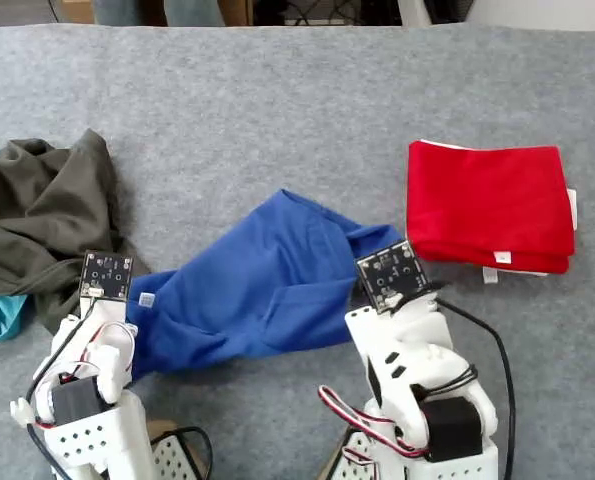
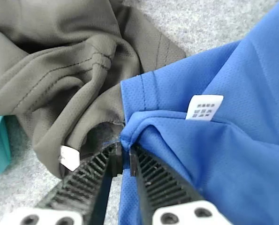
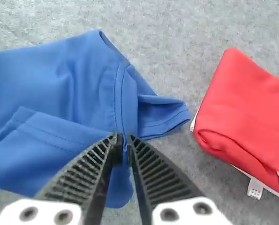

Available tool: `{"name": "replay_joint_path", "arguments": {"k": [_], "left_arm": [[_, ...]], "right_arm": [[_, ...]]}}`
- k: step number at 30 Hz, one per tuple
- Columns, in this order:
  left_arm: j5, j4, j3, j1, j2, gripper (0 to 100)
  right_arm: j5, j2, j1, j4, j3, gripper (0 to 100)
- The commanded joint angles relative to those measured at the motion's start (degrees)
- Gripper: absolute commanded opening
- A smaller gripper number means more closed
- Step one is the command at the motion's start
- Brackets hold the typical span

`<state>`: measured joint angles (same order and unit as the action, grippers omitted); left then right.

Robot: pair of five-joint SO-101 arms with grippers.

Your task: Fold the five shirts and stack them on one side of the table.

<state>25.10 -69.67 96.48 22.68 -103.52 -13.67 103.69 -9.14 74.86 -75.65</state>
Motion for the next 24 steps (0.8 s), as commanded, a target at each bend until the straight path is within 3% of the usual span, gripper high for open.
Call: {"name": "replay_joint_path", "arguments": {"k": [1, 15, 24], "left_arm": [[-0.6, 0.7, 0.7, -0.7, -0.4, 3], [-0.6, 0.7, 0.7, -0.7, -0.4, 3], [-0.6, 0.7, 0.7, -0.7, -0.4, 3]], "right_arm": [[0.2, 3.3, 0.5, -1.3, 0.0, 1.5], [0.3, 1.1, -1.6, -5.7, 3.7, 1.5], [6.0, -26.8, -7.4, -5.5, 24.0, 1.5]]}}
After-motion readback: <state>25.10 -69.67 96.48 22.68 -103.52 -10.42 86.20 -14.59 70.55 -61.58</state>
